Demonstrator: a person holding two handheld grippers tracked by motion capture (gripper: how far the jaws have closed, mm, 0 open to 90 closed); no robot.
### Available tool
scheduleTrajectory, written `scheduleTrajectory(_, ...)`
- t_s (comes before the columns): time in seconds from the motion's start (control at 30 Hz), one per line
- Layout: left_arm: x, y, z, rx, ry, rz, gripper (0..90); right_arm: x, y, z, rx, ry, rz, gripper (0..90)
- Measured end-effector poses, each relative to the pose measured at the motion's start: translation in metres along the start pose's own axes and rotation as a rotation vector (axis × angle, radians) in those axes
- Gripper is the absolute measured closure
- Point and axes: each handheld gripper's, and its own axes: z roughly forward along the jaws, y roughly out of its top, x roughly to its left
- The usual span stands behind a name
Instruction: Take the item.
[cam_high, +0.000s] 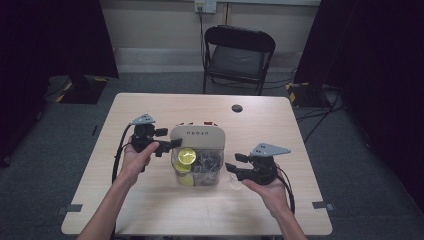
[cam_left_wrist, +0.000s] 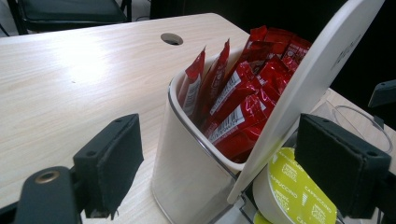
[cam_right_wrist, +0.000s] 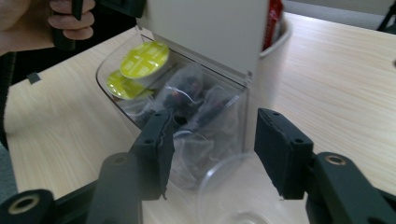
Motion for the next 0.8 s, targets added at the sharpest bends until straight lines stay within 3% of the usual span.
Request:
scheduleTrajectory(0.37,-0.002,0.001,-0.001,-0.005,0.006,0.003,15.6,0.012,0.017,0.035,0.032,0.101,-0.043,55.6)
scheduleTrajectory(0.53,-0.003,0.001,-0.001,-0.011,0.007,0.012,15.9,0.009,0.024,0.050,0.061,0.135,-0.040,57.2)
scheduleTrajectory(0.8,-0.003,0.000,0.000,-0.005,0.007,0.012,16.1,0.004,0.029,0.067,0.129,0.137,-0.049,56.3)
